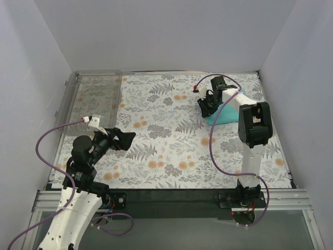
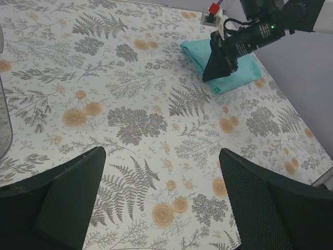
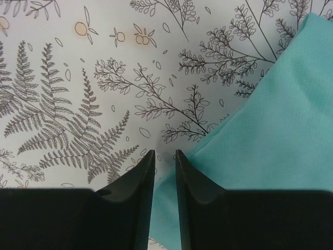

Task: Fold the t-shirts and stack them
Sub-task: Neatly place the folded tshirt to the corner

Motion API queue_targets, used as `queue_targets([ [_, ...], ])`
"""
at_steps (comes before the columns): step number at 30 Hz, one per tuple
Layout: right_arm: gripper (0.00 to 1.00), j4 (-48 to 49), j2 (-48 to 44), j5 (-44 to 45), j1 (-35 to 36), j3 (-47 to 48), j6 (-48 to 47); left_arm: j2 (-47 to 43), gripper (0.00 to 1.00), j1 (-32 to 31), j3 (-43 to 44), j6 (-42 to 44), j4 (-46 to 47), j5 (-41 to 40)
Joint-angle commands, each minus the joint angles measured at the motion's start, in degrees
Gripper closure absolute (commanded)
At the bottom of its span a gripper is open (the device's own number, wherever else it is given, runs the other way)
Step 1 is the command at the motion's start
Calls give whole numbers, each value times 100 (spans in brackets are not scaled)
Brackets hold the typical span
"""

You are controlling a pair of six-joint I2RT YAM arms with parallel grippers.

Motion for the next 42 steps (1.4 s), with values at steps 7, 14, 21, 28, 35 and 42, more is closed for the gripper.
queue_targets([
  [7,75,174,411,959,32,376,226,56,16,18,-50,14,34,-10],
  [14,75,174,675,1250,-170,938,314,47,16,18,-59,14,34,-27],
  [21,68,-97,702,539,-425,1185,-186,73,16,18,-59,23,34,-1],
  [28,65,-458,-561,-771,-364,623,-600,100,16,18,-15,49,69,25],
  [35,60,-406,-2250,-193,-460,-377,-135,214,16,18,274,120,69,175],
  [42,59,157,-3226,-428,-1496,-1678,165,214,16,18,354,49,16,482],
])
